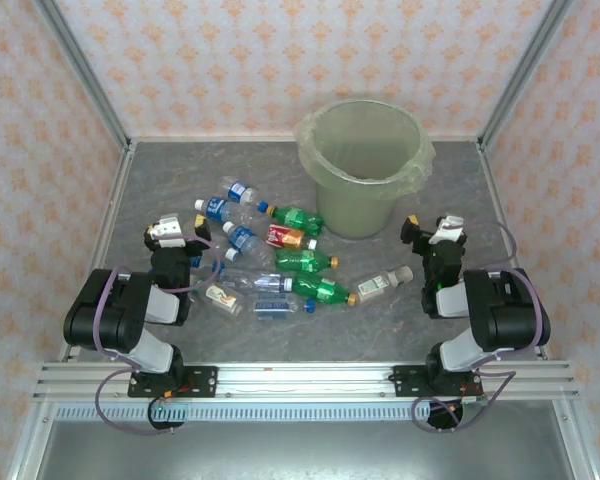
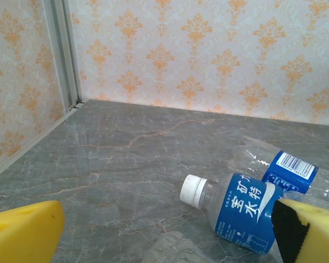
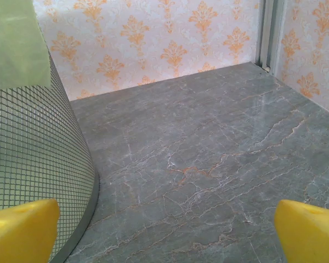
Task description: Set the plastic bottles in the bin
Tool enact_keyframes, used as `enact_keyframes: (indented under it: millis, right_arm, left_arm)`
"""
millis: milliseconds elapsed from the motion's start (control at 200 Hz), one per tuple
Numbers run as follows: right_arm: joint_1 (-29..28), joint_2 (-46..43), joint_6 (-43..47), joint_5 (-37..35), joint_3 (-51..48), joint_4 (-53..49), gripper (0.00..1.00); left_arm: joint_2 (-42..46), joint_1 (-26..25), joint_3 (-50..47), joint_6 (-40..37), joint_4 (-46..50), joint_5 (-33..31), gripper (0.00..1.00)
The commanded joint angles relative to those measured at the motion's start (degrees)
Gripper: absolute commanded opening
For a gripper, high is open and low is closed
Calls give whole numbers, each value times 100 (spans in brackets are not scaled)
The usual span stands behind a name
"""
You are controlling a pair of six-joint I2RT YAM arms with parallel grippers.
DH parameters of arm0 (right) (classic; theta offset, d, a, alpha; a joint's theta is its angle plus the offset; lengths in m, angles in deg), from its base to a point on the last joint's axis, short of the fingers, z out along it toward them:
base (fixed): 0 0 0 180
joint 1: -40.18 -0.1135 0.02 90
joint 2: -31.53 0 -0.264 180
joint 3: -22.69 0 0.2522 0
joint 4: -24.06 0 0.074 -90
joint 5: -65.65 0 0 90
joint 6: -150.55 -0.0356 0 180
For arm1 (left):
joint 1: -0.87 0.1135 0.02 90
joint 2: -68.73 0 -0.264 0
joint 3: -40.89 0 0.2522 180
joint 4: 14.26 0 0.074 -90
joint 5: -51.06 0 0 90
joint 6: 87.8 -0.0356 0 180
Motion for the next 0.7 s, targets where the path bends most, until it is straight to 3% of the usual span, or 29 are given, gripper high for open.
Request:
enact_keyframes:
  millis: [0, 516, 696]
  right_arm:
    - [-20, 3, -23, -101, 109, 27, 100]
    - [-28, 6, -24, -115, 118, 34, 100]
    - [-31, 0, -24, -118, 119, 32, 100]
  left_arm:
    - [-4, -41, -53, -8, -281, 40, 99]
    - [-12, -41, 64, 27, -148, -88, 99]
    - [-21, -39, 228, 54, 298, -159, 99]
